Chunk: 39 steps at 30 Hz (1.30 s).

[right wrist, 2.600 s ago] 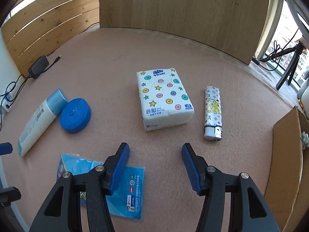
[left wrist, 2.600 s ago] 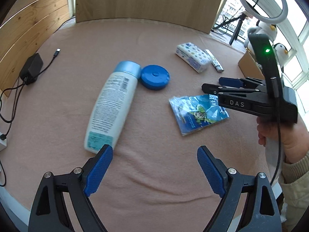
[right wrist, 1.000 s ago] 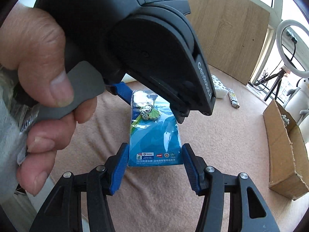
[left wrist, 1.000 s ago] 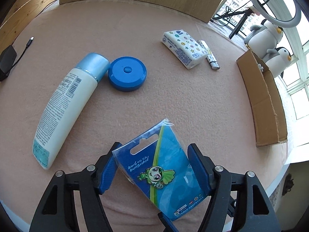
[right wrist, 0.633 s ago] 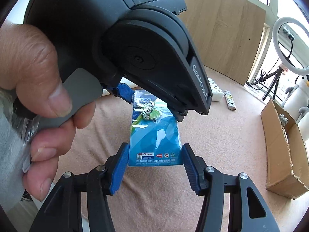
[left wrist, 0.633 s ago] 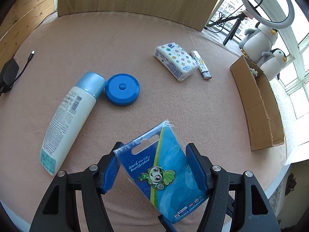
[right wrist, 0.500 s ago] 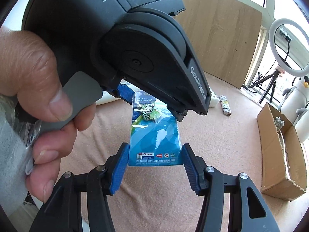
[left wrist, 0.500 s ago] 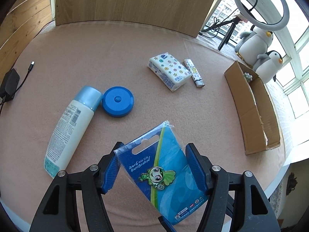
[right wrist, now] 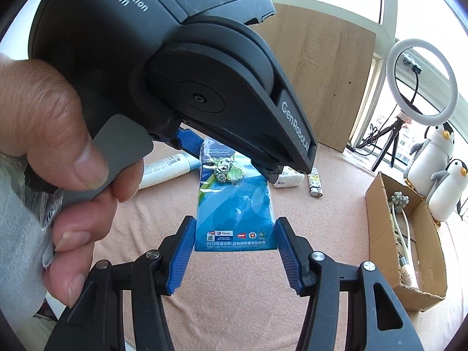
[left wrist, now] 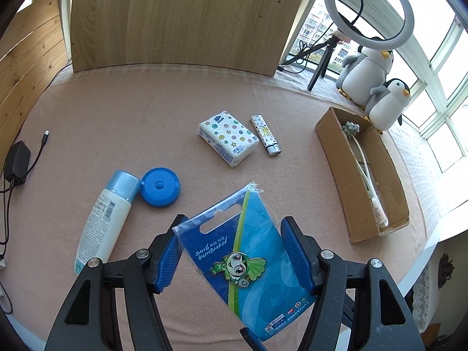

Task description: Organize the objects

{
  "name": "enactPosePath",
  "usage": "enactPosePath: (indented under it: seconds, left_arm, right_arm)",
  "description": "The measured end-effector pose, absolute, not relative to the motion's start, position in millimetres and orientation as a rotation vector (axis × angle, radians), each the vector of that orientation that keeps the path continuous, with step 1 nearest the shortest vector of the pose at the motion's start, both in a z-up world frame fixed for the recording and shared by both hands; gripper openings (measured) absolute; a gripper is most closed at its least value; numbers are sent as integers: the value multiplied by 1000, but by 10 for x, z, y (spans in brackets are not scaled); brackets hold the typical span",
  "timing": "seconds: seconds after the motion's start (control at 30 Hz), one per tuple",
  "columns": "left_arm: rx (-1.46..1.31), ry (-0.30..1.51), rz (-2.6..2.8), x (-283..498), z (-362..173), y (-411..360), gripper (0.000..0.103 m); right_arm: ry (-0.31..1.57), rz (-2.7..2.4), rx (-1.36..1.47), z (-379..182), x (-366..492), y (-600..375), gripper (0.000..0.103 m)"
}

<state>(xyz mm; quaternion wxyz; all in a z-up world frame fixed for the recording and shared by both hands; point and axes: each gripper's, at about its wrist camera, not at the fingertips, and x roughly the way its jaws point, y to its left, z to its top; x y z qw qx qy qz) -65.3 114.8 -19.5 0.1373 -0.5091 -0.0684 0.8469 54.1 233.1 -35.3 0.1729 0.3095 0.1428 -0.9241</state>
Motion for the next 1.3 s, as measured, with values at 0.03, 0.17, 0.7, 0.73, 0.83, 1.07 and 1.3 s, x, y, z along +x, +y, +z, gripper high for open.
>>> enactPosePath:
  seconds: [0.03,0.17,0.7,0.73,0.83,1.07,1.3]
  left_arm:
    - [-1470,-193,2450,-649,-180,1162,68]
    - [-1456,-168,2441,-664,-150,1271,68]
    - [-1353,49,2276,-857,11,2679,68]
    - [-1344,63,2264,-871,19,2789,68]
    - [-1319,100,2232,-914,45,3100,68]
    - [-1287,150,2180,-1028,95,3686,68]
    - [-1281,175,2156,-1169,73,4087,68]
  right_arm:
    - [403,-2624,876,-341,553,2334,51]
    - [392,-2642,871,-309,581,2377,51]
    - [258,-2865,907,-223,561,3170,51]
    - [246,-2883,912,-219,552,3244,51]
    - [220,-2932,921,-198,504,3451,51]
    - [177,-3018,940,-160,414,3884,51]
    - [151,-3056,952,-151,274,4189,51]
